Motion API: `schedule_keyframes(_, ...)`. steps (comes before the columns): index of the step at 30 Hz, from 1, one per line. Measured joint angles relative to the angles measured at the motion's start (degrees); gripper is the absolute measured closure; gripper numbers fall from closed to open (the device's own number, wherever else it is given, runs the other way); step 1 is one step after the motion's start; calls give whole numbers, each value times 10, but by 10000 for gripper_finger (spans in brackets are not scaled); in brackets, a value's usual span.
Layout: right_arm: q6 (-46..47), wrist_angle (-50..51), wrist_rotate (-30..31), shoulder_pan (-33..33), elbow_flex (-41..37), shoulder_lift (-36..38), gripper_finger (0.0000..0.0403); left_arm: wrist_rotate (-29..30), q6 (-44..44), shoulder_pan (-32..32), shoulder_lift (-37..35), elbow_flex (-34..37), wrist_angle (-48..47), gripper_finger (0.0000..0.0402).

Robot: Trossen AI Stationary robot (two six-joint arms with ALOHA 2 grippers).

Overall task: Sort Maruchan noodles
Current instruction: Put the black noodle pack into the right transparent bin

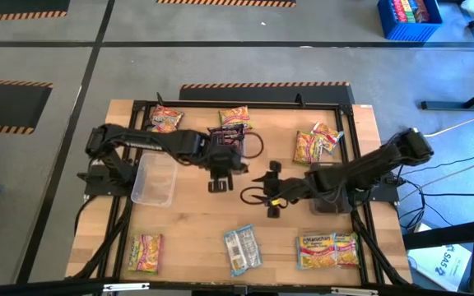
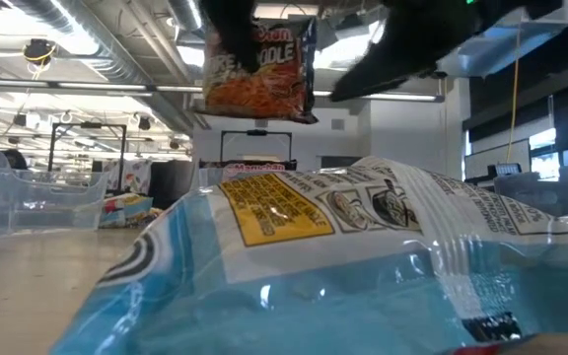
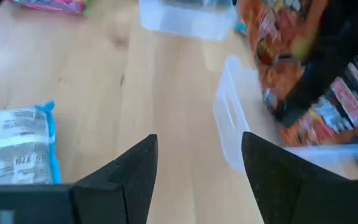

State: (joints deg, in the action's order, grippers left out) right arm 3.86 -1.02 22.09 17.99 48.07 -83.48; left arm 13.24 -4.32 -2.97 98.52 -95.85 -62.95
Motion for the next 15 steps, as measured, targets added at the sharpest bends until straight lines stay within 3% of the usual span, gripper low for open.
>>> schedule_keyframes(5,32,56,52,40,-1,8,187,-4,25,58,0,23,11,289)
schedule_keyframes(15,70,40,118,84,-38,8,187,-70,79,131,0,118,105,289)
